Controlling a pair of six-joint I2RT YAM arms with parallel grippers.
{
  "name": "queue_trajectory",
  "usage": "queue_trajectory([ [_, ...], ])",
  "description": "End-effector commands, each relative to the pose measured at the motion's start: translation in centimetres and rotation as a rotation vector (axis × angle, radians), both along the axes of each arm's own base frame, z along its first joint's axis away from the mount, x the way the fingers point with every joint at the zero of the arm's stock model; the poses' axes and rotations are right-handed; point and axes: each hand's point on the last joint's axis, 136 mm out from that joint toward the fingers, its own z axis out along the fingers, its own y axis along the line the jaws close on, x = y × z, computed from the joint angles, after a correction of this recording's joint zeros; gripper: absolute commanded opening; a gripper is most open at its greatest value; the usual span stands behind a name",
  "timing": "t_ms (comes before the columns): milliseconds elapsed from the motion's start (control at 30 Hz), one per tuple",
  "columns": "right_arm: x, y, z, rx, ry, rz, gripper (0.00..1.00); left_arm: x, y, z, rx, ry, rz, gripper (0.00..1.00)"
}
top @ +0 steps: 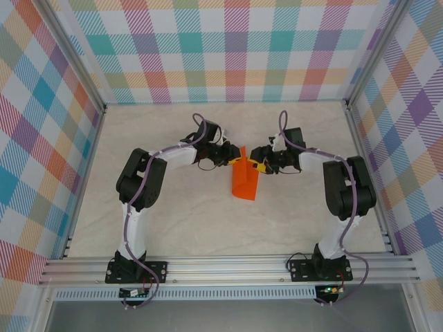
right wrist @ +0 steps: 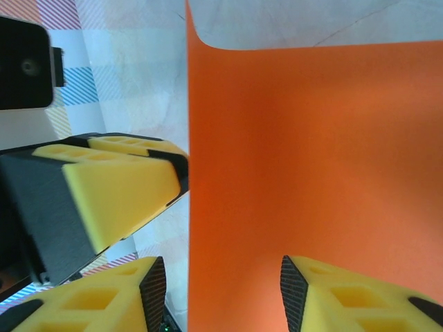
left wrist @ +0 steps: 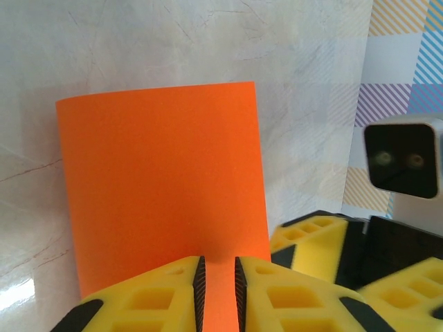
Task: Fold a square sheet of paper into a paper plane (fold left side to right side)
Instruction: First fold in half a square sheet of paper at the center of the table.
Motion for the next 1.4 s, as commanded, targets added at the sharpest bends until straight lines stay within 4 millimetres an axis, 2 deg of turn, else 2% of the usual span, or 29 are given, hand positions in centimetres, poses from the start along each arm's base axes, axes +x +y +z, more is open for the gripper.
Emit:
queue_trajectory([
  [0,0.7,1.4,1.2,0.053,-0.023,0.039,0.46,-0.4,-0.3,0.3,-0.009,-0.013,-0.011,0.19],
  [100,0.6,1.5,0.6,0.048,-0.012,0.042,0.38,-0.5,-0.3,0.4,-0.009,-0.014,-0.013,0.18],
  [167,0.4,1.4,0.3,0.035,-0.008,0.042,0.30,-0.6,-0.2,0.7,-0.010,-0.020,-0.015,0.18],
  [300,-0.5,0.7,-0.1,-0.013,-0.018,0.046,0.02,-0.8,0.6,2.1,0.014,-0.078,0.002,0.21],
  [333,-0.9,0.4,-0.2,-0.030,-0.022,0.046,0.00,-1.0,1.0,2.6,0.023,-0.095,0.006,0.23],
  [500,-1.9,-0.8,-0.9,-0.113,-0.028,0.035,0.00,-2.0,2.3,4.0,0.051,-0.139,0.029,0.31],
  [567,-2.1,-1.4,-1.3,-0.146,-0.027,0.020,0.00,-2.6,2.8,3.7,0.072,-0.135,0.031,0.39],
  [667,-2.3,-2.2,-1.7,-0.196,-0.032,0.003,0.00,-3.5,3.4,2.1,0.114,-0.105,0.032,0.47],
  [800,-2.4,-2.8,-2.1,-0.240,-0.025,-0.008,0.00,-4.2,2.0,0.4,0.112,-0.073,-0.006,0.53],
  [967,-2.5,-3.6,-2.6,-0.294,-0.016,-0.018,0.00,-4.0,0.5,-0.7,0.139,-0.059,-0.019,0.61],
  [1133,-2.6,-4.0,-3.0,-0.322,-0.002,-0.016,0.00,-3.9,-0.1,-1.8,0.154,-0.039,-0.026,0.62],
  [1367,-2.5,-3.6,-3.5,-0.307,0.006,0.001,0.00,-4.1,-0.7,-2.7,0.161,-0.023,-0.043,0.55],
])
